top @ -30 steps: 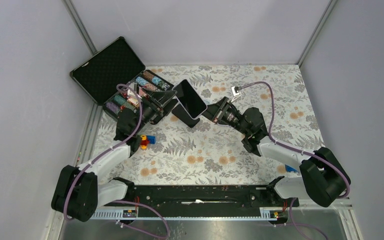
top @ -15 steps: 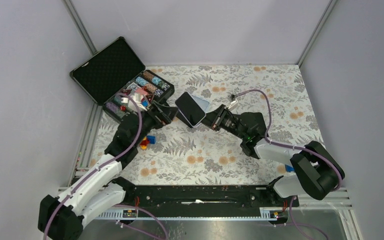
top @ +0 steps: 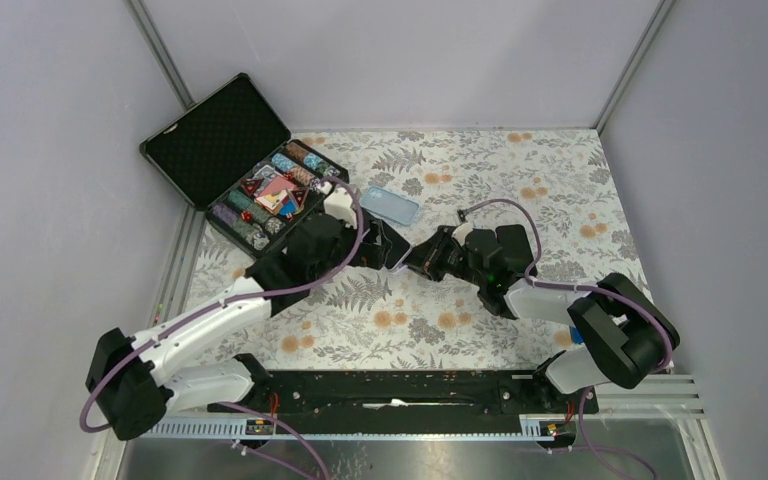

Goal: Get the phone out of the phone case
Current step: Remove the phone case from the phone.

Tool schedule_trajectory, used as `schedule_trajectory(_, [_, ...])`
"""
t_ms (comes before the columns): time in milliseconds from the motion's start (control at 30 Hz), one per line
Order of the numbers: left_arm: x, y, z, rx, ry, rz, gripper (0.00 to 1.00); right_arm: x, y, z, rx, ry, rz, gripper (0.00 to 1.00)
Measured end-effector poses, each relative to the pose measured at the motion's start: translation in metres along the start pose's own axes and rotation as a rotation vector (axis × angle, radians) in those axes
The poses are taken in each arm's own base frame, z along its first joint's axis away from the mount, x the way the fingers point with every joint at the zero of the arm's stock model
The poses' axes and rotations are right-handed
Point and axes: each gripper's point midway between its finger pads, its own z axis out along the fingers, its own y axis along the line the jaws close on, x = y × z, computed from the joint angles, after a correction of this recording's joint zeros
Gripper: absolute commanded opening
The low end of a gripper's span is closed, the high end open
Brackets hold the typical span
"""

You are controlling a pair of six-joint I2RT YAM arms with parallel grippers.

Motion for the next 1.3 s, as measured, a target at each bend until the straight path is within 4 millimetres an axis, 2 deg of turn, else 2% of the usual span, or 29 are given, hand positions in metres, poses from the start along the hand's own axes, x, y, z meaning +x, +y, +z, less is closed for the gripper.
schedule_trajectory(167, [0.009,-0.008,0.011,0.022,0.076,0.087,0.93,0.007,-0.026,-0.001,0.109,0.026,0.056,0.00])
schedule_trajectory(300, [0.031,-0.020,0.011,0.091,0.159,0.162,0.85,0.011,-0.040,-0.002,0.166,0.040,0.089,0.00])
schedule_trajectory(400, [0.042,-0.028,0.011,0.140,0.201,0.205,0.84,0.014,-0.048,-0.002,0.198,0.048,0.114,0.00])
schedule_trajectory(600, [0.059,-0.035,0.014,0.170,0.270,0.251,0.83,0.015,-0.052,-0.002,0.218,0.052,0.132,0.00])
schedule_trajectory(800, [0.069,-0.042,0.020,0.189,0.312,0.269,0.58,0.016,-0.052,-0.002,0.222,0.052,0.140,0.00])
schedule_trajectory(967, [0.075,-0.042,0.026,0.189,0.336,0.272,0.55,0.016,-0.052,-0.003,0.225,0.058,0.143,0.00])
schedule_trajectory(1100, [0.079,-0.041,0.029,0.183,0.350,0.273,0.59,0.016,-0.051,-0.002,0.227,0.061,0.144,0.00])
schedule_trajectory(1300, [0.083,-0.039,0.037,0.158,0.372,0.276,0.41,0.016,-0.050,-0.002,0.224,0.061,0.151,0.00])
